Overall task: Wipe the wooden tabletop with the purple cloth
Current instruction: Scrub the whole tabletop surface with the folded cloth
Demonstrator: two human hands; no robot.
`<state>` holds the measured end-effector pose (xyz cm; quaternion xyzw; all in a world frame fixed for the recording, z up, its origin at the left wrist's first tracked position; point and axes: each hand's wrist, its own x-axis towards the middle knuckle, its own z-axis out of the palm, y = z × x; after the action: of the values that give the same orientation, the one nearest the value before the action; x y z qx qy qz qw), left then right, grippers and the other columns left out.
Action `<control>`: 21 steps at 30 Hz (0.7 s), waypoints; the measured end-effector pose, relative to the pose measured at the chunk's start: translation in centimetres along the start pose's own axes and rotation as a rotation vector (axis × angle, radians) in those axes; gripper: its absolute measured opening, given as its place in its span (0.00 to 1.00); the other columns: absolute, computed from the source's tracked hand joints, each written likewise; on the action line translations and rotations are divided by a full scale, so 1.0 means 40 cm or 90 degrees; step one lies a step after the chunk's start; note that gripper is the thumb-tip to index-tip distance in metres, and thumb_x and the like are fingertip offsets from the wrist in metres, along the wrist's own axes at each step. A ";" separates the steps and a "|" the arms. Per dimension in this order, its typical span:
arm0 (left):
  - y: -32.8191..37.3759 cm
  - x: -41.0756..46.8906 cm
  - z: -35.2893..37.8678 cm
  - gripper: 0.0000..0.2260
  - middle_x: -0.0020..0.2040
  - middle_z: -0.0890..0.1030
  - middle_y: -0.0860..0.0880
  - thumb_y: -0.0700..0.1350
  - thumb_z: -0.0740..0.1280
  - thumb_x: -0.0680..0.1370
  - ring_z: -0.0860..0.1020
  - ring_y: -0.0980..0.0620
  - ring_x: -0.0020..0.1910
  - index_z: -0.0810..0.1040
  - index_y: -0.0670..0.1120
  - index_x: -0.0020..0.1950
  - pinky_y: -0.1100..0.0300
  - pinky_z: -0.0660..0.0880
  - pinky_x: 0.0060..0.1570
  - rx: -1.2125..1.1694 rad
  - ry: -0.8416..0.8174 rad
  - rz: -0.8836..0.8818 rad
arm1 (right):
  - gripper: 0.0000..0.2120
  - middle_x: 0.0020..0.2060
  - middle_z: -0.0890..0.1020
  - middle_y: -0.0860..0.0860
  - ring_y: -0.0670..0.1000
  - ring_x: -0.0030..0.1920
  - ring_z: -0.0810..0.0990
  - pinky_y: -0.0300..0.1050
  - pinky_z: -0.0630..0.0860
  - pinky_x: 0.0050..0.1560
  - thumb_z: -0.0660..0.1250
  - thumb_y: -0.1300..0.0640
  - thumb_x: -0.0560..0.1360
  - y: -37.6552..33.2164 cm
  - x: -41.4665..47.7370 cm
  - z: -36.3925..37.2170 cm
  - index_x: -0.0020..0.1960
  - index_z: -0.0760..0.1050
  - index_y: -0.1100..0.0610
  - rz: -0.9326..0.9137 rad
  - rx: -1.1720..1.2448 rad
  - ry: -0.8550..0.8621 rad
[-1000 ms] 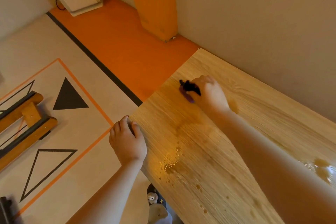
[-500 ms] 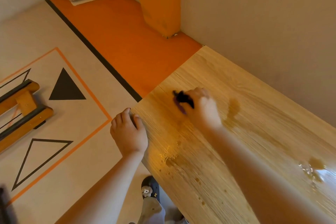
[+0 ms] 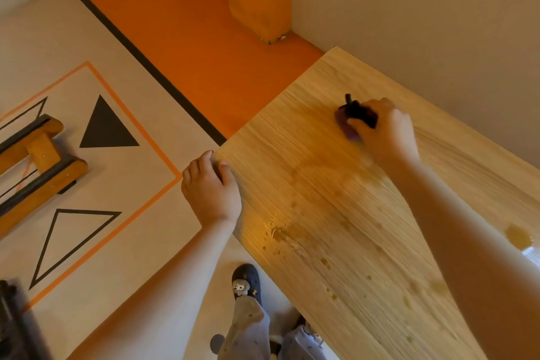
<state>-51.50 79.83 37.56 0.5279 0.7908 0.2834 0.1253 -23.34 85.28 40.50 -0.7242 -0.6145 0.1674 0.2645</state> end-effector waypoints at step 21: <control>-0.037 0.003 -0.021 0.20 0.71 0.70 0.44 0.47 0.57 0.82 0.63 0.45 0.71 0.67 0.44 0.73 0.50 0.60 0.69 -0.008 -0.074 0.073 | 0.10 0.50 0.76 0.51 0.51 0.49 0.75 0.39 0.70 0.43 0.68 0.58 0.75 -0.186 -0.151 0.081 0.55 0.79 0.57 -0.117 0.025 -0.130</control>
<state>-53.10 79.24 37.38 0.5868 0.7491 0.2637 0.1581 -32.28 80.73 41.80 -0.6389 -0.6984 0.2273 0.2287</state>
